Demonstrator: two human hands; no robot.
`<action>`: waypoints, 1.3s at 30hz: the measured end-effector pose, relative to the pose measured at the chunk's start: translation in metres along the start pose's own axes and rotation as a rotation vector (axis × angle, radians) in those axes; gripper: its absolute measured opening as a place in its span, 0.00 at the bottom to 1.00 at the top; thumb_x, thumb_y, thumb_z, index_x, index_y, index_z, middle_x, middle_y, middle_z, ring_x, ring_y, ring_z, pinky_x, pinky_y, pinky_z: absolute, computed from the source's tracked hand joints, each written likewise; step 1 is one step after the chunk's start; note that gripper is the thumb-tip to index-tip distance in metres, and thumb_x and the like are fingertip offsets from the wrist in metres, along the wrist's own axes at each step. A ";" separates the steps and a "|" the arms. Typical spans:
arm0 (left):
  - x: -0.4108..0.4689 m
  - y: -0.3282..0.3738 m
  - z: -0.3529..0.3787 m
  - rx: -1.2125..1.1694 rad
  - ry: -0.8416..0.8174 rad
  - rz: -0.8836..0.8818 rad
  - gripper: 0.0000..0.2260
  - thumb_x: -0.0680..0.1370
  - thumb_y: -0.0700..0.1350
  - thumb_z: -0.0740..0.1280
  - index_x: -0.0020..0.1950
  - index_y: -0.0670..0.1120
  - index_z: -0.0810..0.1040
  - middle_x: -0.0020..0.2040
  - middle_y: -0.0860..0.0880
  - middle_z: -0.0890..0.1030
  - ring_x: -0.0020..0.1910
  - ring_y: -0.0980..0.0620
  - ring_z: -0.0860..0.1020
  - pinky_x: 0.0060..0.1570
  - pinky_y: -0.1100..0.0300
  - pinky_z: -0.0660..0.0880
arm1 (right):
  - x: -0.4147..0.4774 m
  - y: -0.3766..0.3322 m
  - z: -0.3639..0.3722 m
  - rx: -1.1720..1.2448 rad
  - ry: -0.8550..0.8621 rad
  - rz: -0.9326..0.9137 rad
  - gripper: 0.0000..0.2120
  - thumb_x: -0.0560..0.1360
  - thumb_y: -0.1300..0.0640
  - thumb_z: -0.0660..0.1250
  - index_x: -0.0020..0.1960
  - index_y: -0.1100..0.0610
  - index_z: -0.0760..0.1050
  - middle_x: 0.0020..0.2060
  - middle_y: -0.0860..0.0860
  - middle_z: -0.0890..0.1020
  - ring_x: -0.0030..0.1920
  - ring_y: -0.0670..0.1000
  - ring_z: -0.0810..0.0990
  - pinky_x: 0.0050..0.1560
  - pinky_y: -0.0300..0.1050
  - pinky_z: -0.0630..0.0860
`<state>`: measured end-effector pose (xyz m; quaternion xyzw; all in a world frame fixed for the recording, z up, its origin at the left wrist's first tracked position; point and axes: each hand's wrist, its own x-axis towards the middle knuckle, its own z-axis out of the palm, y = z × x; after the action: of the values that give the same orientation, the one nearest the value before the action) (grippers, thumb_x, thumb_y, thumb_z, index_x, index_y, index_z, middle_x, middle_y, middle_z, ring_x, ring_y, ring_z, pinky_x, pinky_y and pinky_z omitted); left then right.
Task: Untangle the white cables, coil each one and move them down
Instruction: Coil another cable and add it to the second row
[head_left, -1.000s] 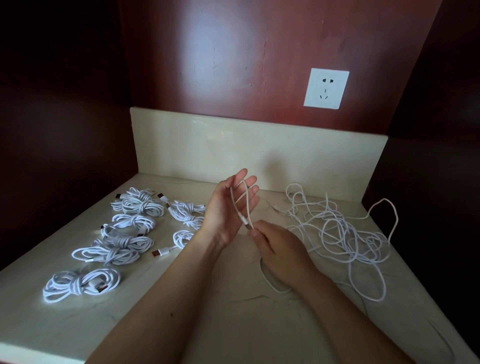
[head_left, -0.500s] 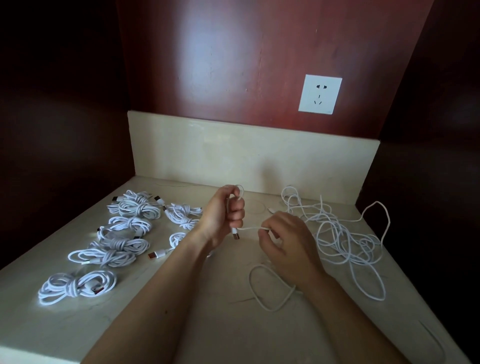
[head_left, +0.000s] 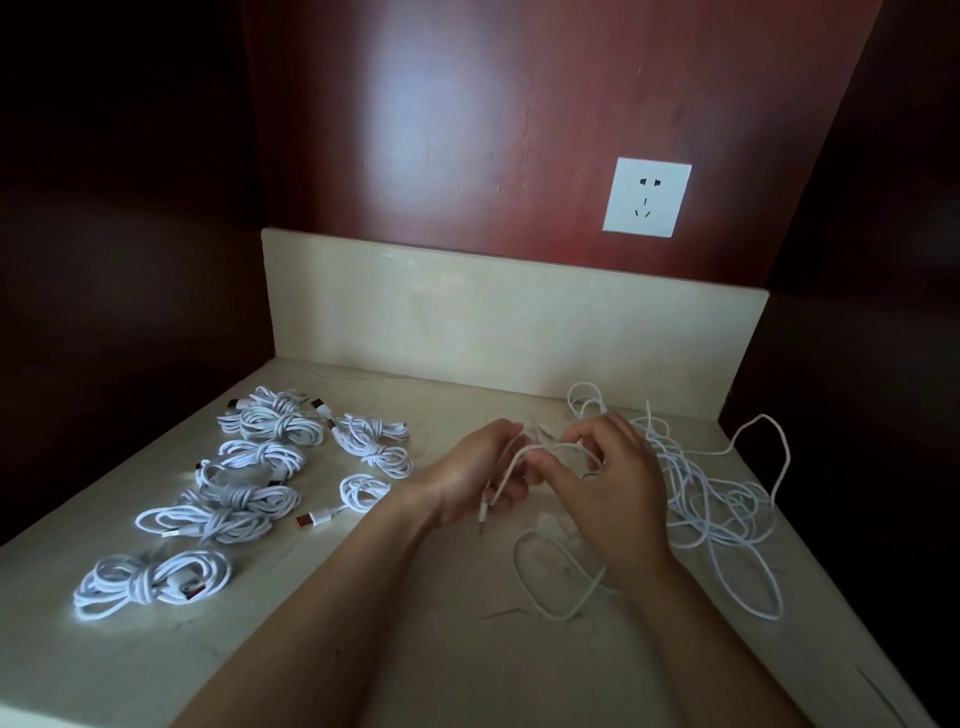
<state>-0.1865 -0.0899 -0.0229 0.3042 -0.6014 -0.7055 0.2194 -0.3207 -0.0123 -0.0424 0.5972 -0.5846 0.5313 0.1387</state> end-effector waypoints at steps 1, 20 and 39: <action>-0.001 0.000 0.003 0.058 -0.033 -0.020 0.18 0.81 0.48 0.48 0.34 0.47 0.70 0.28 0.50 0.70 0.23 0.55 0.62 0.23 0.63 0.55 | 0.000 0.001 0.000 0.022 -0.008 0.027 0.13 0.68 0.38 0.69 0.40 0.46 0.73 0.35 0.41 0.74 0.36 0.44 0.71 0.38 0.44 0.70; 0.004 -0.008 0.005 0.225 0.353 0.466 0.17 0.85 0.51 0.53 0.53 0.46 0.79 0.31 0.51 0.74 0.25 0.58 0.66 0.26 0.65 0.64 | -0.001 0.007 0.000 -0.051 -0.027 0.068 0.06 0.73 0.50 0.70 0.46 0.50 0.82 0.31 0.42 0.80 0.36 0.47 0.80 0.47 0.54 0.78; 0.007 0.006 -0.024 -0.635 0.641 0.288 0.17 0.84 0.54 0.49 0.36 0.51 0.59 0.23 0.55 0.57 0.18 0.57 0.54 0.20 0.71 0.51 | -0.002 -0.003 0.005 -0.141 -0.457 -0.268 0.07 0.75 0.48 0.63 0.44 0.47 0.78 0.38 0.40 0.77 0.43 0.43 0.72 0.48 0.42 0.65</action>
<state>-0.1751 -0.1128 -0.0207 0.3378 -0.2943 -0.6873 0.5718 -0.3157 -0.0138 -0.0448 0.7623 -0.5523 0.3178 0.1136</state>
